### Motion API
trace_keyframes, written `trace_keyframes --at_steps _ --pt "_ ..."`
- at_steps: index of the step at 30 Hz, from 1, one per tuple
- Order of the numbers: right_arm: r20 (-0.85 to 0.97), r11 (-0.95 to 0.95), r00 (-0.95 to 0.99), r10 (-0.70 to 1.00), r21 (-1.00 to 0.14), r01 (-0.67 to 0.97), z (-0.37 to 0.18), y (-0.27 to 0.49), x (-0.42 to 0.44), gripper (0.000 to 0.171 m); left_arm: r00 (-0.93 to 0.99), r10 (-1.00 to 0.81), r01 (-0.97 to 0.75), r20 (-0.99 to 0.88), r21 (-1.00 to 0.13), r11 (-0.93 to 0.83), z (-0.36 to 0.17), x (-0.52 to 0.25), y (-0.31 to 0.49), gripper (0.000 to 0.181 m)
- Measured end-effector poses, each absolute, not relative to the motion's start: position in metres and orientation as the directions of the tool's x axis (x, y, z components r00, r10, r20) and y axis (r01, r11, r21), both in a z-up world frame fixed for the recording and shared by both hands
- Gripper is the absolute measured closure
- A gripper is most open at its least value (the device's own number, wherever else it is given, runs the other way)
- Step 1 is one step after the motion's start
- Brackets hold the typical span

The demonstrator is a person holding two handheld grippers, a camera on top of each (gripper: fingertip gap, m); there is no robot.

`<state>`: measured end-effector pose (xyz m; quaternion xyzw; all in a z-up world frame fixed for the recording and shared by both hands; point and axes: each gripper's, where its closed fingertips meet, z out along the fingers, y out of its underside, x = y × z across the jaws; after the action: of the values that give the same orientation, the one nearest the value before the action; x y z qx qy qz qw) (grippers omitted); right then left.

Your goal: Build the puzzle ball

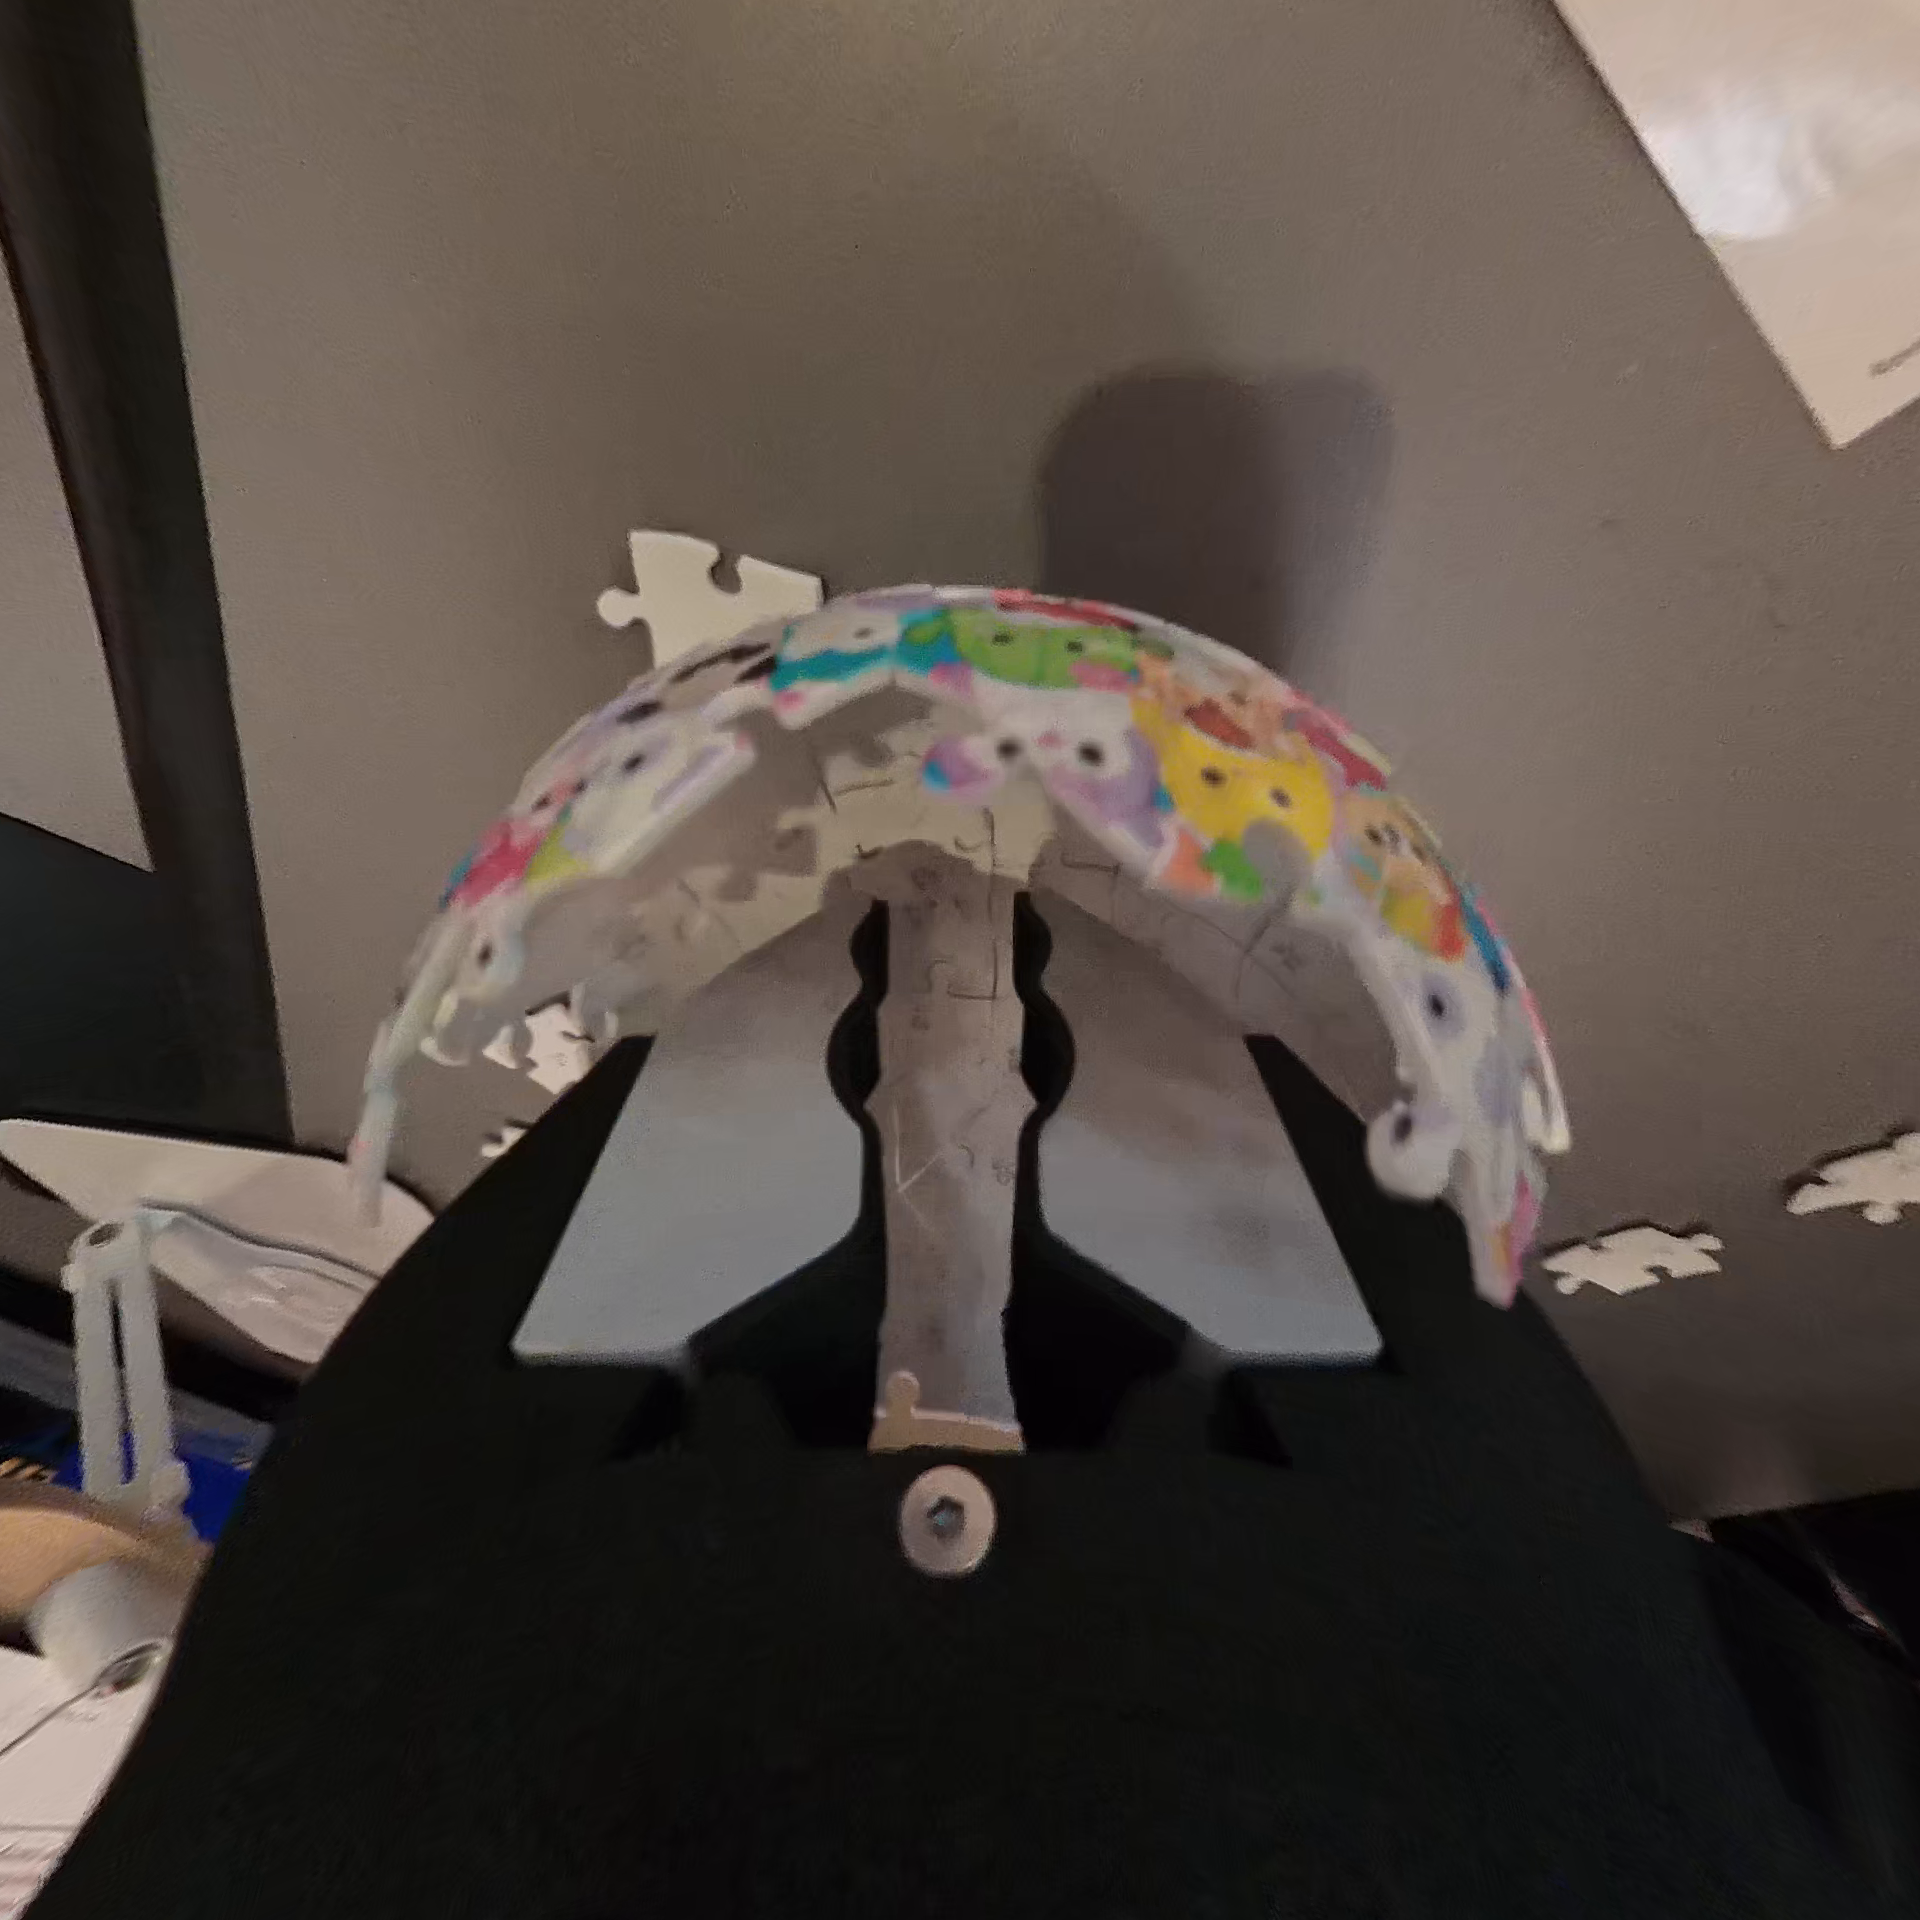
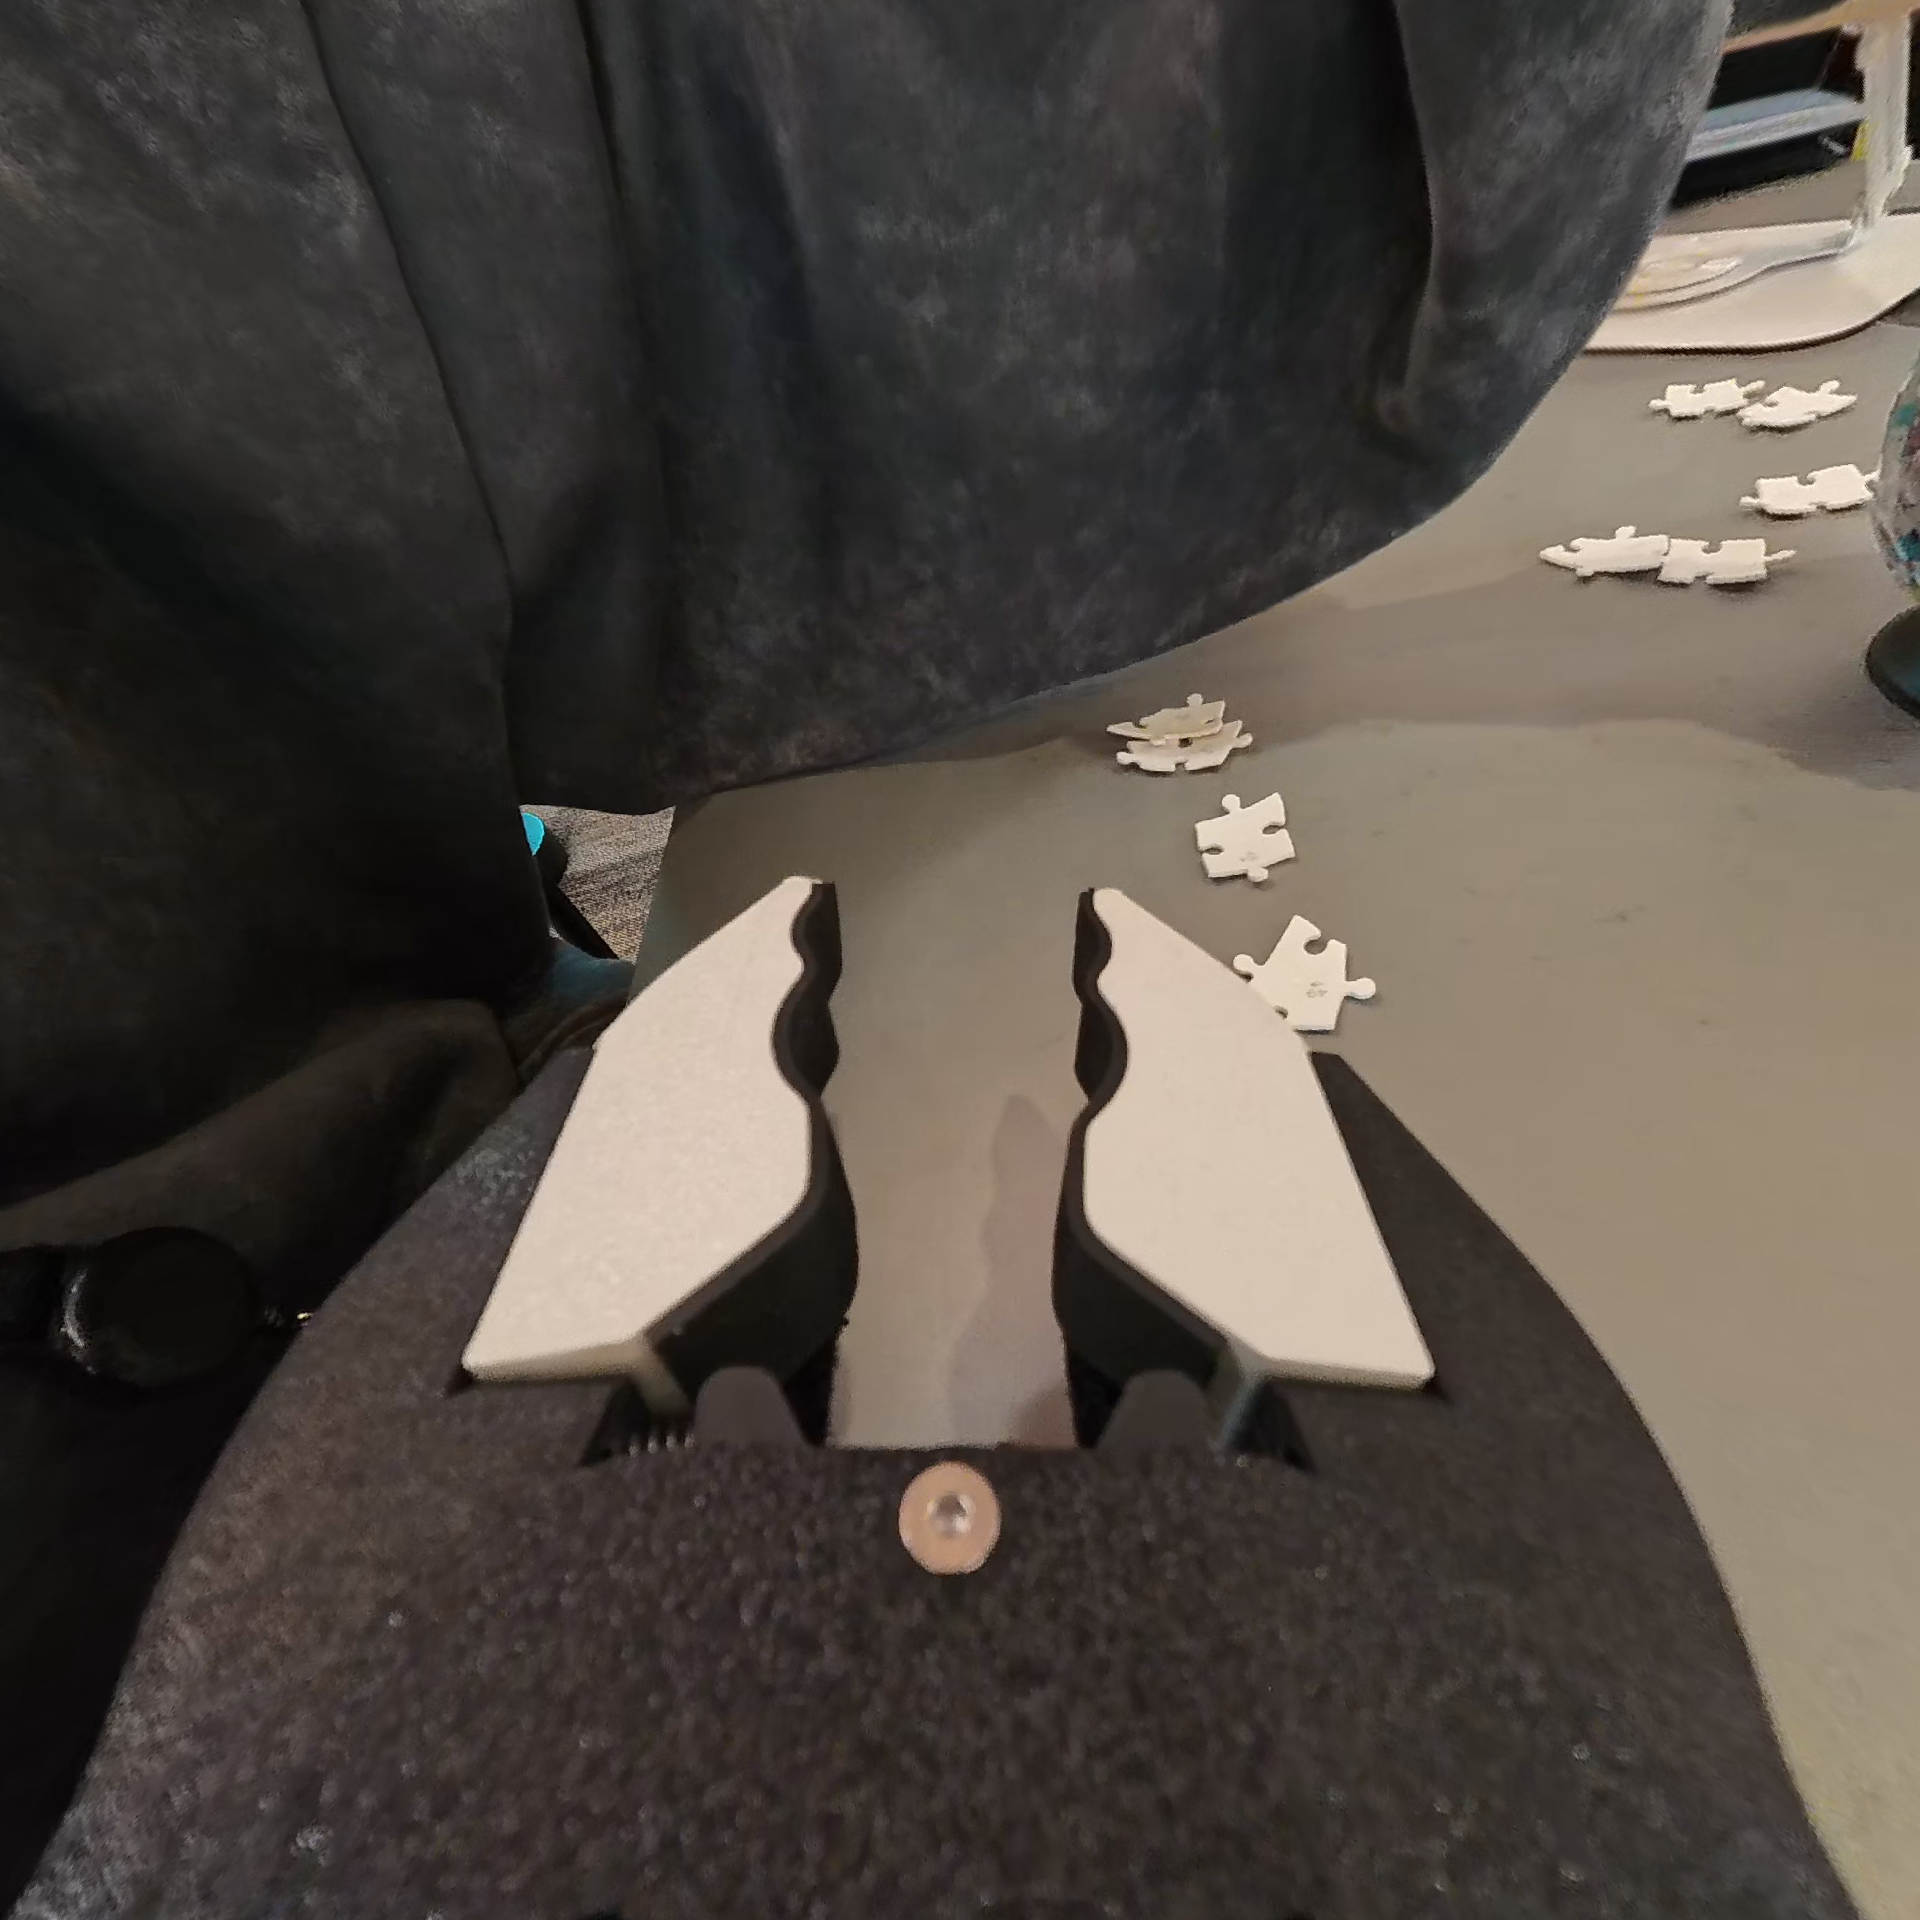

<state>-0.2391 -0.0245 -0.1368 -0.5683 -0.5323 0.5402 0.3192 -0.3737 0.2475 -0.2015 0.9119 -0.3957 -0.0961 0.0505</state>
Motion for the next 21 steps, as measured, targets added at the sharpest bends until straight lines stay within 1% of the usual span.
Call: trace_keyframes --at_steps 3,6,14,17,21 --pt "-0.275 -0.230 -0.149 0.950 -0.938 0.260 -0.137 -0.024 -0.239 0.128 0.660 -0.738 -0.717 -0.143 0.174 -0.675 -0.207 -0.371 0.248 0.155" --pt "-0.275 -0.231 -0.151 0.949 -0.938 0.259 -0.137 -0.024 -0.239 0.128 0.656 -0.739 -0.714 -0.155 0.191 -0.674 -0.211 -0.372 0.250 0.146" --pt "-0.277 -0.232 -0.153 0.949 -0.938 0.259 -0.136 -0.024 -0.239 0.128 0.664 -0.732 -0.706 -0.153 0.193 -0.681 -0.212 -0.373 0.252 0.147" --pt "-0.277 -0.231 -0.154 0.949 -0.937 0.260 -0.137 -0.024 -0.239 0.128 0.669 -0.728 -0.701 -0.146 0.200 -0.684 -0.213 -0.374 0.251 0.155" --pt "-0.277 -0.232 -0.154 0.948 -0.937 0.261 -0.137 -0.024 -0.239 0.128 0.672 -0.728 -0.701 -0.135 0.201 -0.684 -0.213 -0.374 0.249 0.155"
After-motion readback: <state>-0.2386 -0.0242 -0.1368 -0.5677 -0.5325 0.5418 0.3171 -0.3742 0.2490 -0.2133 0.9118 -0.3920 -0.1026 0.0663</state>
